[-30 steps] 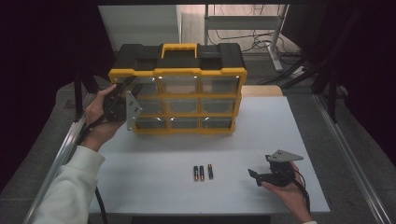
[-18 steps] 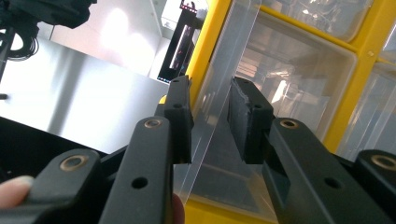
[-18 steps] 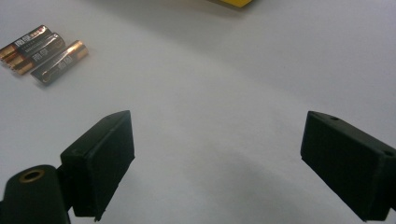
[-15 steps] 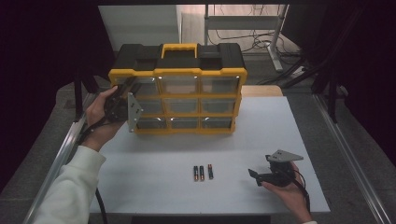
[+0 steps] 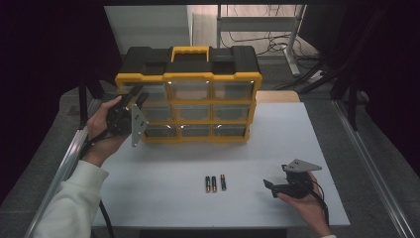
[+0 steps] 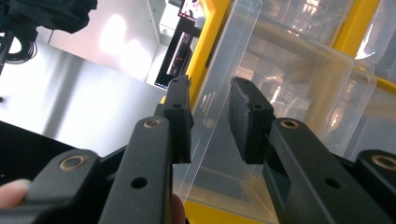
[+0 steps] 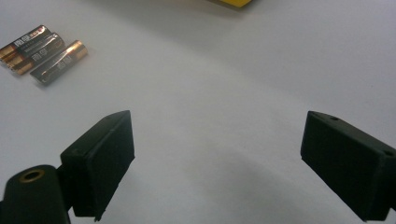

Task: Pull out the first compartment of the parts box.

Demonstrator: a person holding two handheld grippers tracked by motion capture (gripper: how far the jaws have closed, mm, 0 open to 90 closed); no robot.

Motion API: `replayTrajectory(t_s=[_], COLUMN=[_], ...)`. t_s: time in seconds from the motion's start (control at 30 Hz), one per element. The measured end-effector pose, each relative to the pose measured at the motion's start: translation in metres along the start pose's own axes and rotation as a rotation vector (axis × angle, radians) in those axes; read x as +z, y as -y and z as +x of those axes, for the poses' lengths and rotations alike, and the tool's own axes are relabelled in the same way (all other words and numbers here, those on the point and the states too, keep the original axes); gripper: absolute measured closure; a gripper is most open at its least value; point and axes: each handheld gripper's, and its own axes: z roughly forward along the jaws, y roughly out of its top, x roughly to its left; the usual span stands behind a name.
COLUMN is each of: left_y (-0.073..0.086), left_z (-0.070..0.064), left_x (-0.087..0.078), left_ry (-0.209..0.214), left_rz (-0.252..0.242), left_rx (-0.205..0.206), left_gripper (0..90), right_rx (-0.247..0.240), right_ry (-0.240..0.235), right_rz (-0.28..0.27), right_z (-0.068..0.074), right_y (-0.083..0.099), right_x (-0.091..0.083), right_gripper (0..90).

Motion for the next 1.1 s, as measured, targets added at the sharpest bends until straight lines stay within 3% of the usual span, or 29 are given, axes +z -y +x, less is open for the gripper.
replayTrajectory(t_s=[1.1], left_y=[0.0], left_z=[-0.004], left_x=[-0.02], left_ry=[-0.009], left_rz=[-0.022], left_rx=[-0.016], left_gripper=[69.3], right_rx=[-0.001], right_ry=[0.003], right_rz=[-0.001], right_z=[0.0], right_y=[0.0], right_x=[-0.001], right_gripper=[10.1])
